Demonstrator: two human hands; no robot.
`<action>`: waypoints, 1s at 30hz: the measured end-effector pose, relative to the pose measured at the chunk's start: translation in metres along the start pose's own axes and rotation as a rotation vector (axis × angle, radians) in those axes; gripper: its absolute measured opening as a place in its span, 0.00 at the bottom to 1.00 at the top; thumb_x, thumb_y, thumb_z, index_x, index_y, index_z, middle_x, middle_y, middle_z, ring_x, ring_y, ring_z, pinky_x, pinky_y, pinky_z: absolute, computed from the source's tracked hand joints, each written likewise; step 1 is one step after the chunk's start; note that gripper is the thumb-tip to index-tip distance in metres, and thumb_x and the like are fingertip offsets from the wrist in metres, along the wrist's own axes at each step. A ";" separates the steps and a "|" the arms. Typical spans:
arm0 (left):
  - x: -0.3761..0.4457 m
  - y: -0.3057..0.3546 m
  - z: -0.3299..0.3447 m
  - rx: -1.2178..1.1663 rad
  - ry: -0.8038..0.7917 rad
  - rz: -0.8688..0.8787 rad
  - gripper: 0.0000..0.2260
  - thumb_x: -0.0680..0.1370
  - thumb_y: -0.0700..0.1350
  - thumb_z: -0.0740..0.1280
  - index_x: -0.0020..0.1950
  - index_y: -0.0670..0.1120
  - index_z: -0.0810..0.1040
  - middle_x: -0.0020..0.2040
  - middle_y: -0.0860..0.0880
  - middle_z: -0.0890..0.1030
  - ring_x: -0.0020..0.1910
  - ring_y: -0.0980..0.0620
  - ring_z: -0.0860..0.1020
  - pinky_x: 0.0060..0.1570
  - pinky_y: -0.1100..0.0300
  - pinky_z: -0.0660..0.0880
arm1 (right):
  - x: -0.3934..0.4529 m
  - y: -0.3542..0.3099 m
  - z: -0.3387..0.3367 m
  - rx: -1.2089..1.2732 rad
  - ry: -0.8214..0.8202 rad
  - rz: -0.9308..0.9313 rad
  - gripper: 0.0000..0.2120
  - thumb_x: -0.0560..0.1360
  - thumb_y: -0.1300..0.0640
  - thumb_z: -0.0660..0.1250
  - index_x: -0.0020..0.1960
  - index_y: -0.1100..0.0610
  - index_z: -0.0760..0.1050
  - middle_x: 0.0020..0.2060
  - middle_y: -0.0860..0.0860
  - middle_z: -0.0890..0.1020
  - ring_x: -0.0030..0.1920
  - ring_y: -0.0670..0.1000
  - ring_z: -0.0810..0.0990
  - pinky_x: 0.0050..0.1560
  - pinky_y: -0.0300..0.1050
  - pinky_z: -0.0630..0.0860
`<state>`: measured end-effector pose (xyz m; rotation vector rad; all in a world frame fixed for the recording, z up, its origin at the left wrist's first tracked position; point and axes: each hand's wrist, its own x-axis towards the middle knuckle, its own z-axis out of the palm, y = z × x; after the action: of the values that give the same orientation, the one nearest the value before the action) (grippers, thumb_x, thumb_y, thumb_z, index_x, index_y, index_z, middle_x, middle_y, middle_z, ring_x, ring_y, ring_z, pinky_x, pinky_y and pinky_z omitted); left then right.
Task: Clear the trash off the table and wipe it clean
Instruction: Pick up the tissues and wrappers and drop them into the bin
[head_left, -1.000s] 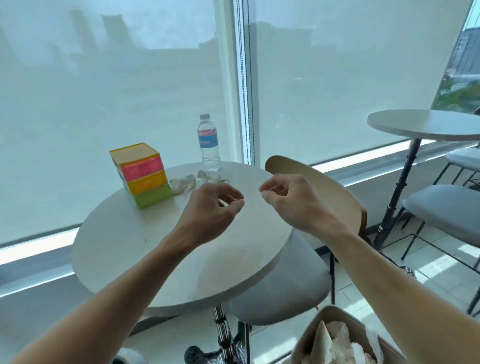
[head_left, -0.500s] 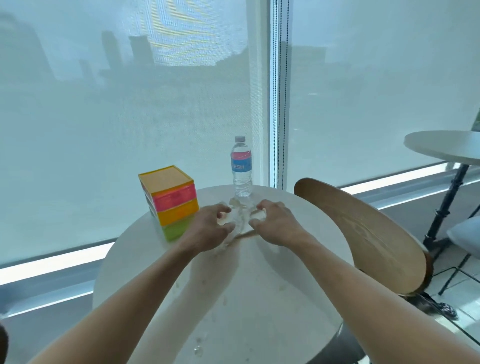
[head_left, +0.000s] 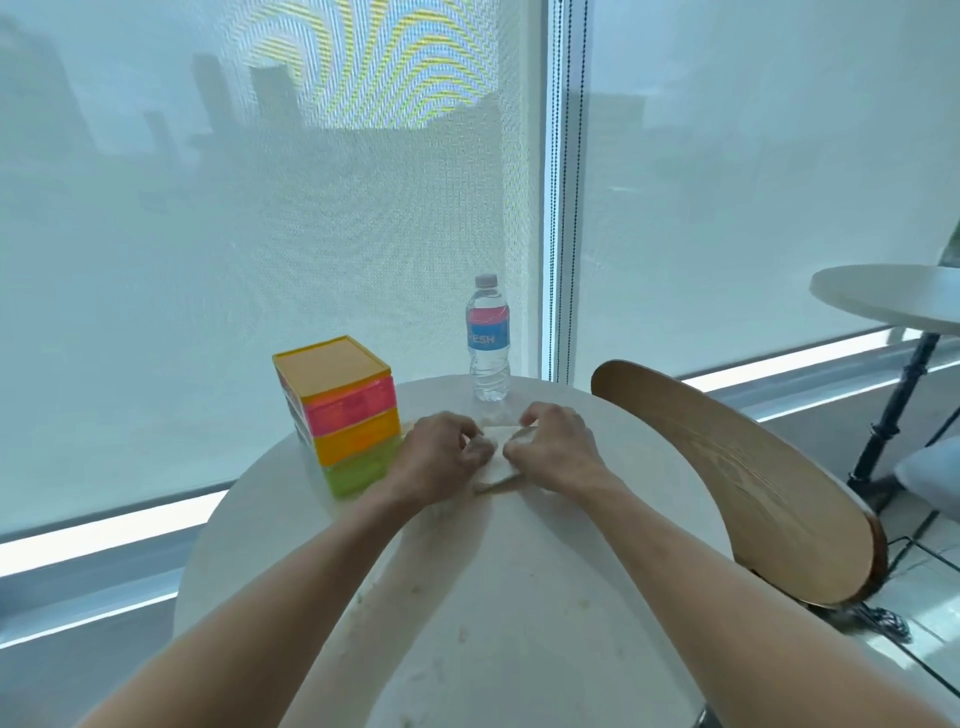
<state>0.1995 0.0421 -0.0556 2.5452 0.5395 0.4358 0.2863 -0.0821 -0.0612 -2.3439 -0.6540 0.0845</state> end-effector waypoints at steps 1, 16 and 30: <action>-0.001 0.001 0.000 -0.018 0.029 -0.003 0.11 0.78 0.53 0.68 0.54 0.48 0.83 0.42 0.51 0.79 0.41 0.53 0.75 0.38 0.59 0.68 | -0.001 0.000 -0.002 0.006 0.021 0.000 0.21 0.71 0.52 0.70 0.63 0.55 0.76 0.60 0.57 0.78 0.61 0.56 0.76 0.59 0.44 0.71; -0.046 0.058 -0.027 -0.591 0.245 0.042 0.09 0.79 0.50 0.68 0.47 0.46 0.81 0.43 0.50 0.84 0.39 0.54 0.81 0.36 0.62 0.73 | -0.058 0.027 -0.063 0.112 0.125 -0.016 0.19 0.71 0.53 0.69 0.62 0.53 0.77 0.60 0.54 0.77 0.59 0.54 0.76 0.52 0.40 0.67; -0.130 0.141 -0.014 -0.863 0.157 0.105 0.08 0.78 0.46 0.69 0.43 0.42 0.79 0.38 0.48 0.85 0.35 0.54 0.81 0.36 0.63 0.75 | -0.162 0.106 -0.128 0.196 0.128 0.022 0.18 0.71 0.49 0.72 0.60 0.48 0.77 0.50 0.47 0.79 0.53 0.48 0.77 0.50 0.45 0.73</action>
<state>0.1216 -0.1229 0.0042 1.7171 0.1948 0.7226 0.2204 -0.3046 -0.0506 -2.1479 -0.5329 0.0080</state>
